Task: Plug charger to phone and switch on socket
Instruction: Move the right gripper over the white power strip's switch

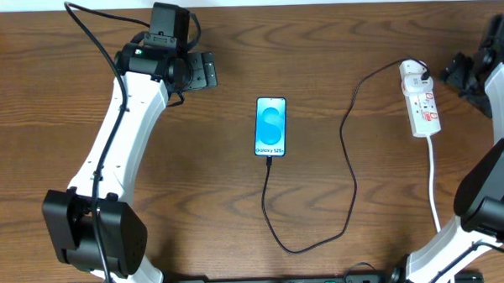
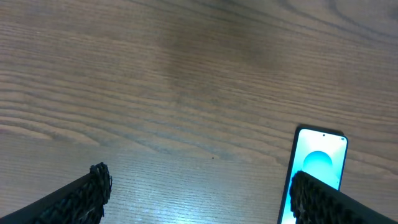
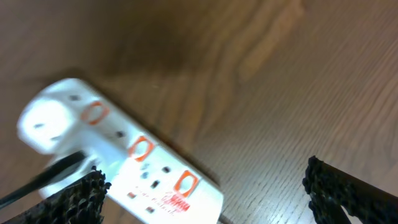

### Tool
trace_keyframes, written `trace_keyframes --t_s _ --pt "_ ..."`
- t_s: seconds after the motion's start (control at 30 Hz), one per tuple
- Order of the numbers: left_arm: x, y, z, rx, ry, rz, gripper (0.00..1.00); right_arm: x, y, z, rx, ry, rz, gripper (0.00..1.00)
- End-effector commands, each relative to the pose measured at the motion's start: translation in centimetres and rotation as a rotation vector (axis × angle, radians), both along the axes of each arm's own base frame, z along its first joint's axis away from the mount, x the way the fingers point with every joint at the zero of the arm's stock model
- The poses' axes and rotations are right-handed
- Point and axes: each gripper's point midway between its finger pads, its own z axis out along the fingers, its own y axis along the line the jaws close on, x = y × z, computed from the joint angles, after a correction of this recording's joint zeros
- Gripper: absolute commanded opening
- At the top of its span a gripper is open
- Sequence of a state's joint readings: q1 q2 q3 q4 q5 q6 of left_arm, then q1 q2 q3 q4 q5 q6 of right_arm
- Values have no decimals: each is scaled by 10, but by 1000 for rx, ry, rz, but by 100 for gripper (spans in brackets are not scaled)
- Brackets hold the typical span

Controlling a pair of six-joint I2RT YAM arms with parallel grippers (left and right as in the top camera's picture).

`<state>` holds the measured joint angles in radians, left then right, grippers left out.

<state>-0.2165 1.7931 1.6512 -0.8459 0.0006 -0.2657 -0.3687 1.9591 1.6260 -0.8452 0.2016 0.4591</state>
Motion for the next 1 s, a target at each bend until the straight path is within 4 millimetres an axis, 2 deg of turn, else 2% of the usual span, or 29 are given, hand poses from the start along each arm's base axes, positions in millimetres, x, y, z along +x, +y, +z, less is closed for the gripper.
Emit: trace_keyframes --t_s 0.0,0.23,0.47,0.97 --pt "2 4 -3 10 5 16 93 -7 -8 -27 118 5 -61 99" --pt "2 4 -3 10 5 16 93 -5 -5 -51 192 31 -9 99" --pt "2 4 -3 10 5 16 93 -2 1 -85 254 55 -40 99" --pt "2 4 -3 10 5 16 93 2 6 -89 285 43 -32 99"
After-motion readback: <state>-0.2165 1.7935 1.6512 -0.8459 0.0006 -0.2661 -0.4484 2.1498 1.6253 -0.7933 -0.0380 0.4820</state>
